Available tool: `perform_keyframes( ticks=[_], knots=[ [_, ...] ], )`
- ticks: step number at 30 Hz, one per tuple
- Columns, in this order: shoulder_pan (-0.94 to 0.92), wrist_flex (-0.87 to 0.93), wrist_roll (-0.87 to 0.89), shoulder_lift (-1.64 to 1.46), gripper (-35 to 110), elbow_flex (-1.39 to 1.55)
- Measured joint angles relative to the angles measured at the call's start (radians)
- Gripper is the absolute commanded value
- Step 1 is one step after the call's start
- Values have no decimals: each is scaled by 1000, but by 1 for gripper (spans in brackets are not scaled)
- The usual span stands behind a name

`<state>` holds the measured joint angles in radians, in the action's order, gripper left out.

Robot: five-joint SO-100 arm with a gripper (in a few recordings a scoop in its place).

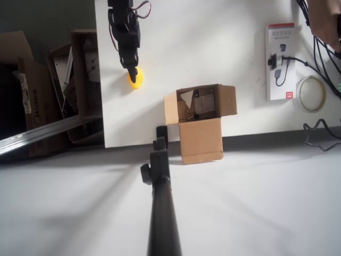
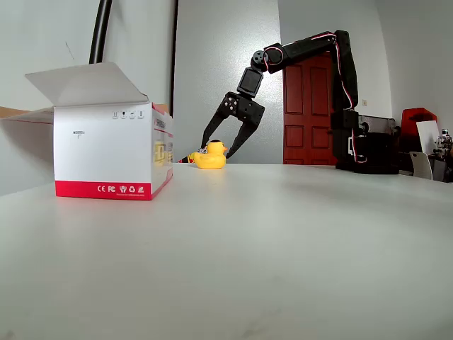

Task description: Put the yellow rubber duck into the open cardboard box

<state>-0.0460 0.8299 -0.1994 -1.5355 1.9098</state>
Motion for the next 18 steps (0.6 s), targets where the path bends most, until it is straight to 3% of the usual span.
perform_keyframes(
  ticks=[10,18],
  knots=[
    [-9,0,0,0,6,-3],
    [-5,0,11,-15,5,-9]
  ],
)
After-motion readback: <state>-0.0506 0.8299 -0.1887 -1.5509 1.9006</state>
